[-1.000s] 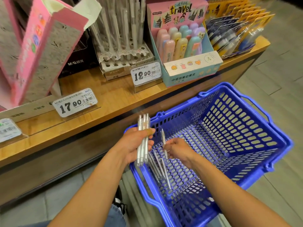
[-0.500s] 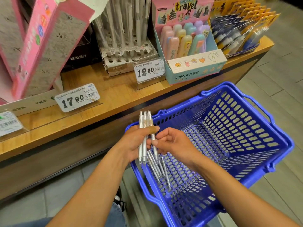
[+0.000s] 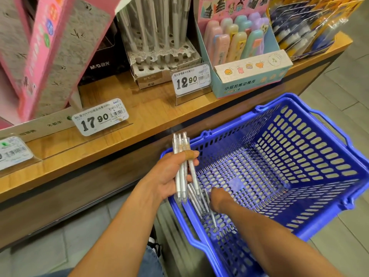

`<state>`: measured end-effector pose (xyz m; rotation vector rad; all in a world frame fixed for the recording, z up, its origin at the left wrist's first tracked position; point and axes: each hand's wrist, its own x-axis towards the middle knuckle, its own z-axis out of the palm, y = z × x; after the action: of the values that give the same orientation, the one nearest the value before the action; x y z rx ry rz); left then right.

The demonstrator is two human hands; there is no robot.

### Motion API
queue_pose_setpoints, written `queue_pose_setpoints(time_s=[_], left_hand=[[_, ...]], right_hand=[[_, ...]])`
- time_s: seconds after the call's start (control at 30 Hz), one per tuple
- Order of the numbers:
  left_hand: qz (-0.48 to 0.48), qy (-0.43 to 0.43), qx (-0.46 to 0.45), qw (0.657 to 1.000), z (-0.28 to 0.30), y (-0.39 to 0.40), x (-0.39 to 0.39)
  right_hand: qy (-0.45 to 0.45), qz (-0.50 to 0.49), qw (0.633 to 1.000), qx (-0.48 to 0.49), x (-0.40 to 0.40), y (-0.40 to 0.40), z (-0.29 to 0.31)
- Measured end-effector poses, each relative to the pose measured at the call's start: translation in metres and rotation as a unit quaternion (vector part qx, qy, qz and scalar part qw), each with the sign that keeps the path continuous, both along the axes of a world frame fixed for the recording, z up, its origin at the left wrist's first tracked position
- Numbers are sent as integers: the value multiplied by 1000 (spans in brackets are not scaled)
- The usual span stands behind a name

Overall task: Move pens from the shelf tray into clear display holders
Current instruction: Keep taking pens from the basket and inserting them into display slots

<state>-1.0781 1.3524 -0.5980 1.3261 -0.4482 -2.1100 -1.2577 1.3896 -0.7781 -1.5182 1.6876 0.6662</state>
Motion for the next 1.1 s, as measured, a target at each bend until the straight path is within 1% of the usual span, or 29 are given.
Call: queue_pose_setpoints(time_s=[0.1, 0.2, 0.3, 0.37, 0.43, 0.5, 0.57, 0.63, 0.7, 0.83, 0.9, 0.97, 1.1], left_hand=[[-6, -5, -8, 1000, -2, 0, 0], [-11, 18, -10, 1000, -2, 0, 2], [-5, 24, -3, 1000, -1, -1, 1], [-4, 10, -2, 1000, -1, -2, -1], [-9, 5, -3, 1000, 0, -2, -2], [-11, 1, 1, 1000, 0, -2, -2], [-7, -5, 6, 1000, 0, -1, -2], [-7, -10, 6, 1000, 0, -1, -2], [-12, -18, 3, 1000, 1, -1, -3], [-10, -32, 2, 999, 3, 0, -6], [-12, -21, 2, 1000, 5, 0, -7], [-14, 4, -1, 1000, 5, -1, -7], [-21, 51, -9, 998, 2, 0, -5]], right_hand=[[27, -9, 999, -19, 10, 4, -13], [32, -43, 998, -34, 14, 4, -18], [34, -50, 998, -32, 10, 1, -13], [12, -75, 996, -39, 5, -4, -4], [-41, -140, 988, -45, -2, -8, 9], [-129, -241, 961, -46, -9, -13, 24], [-222, -340, 912, -62, -14, -16, 48], [-301, -397, 864, -76, -16, -18, 77], [-370, -409, 828, -96, -15, -20, 108], [-482, -379, 775, -153, -4, -18, 172], [-529, -372, 745, -163, 4, -17, 195], [-543, -364, 738, -172, 13, -16, 208], [-525, -364, 746, -190, 25, -13, 210]])
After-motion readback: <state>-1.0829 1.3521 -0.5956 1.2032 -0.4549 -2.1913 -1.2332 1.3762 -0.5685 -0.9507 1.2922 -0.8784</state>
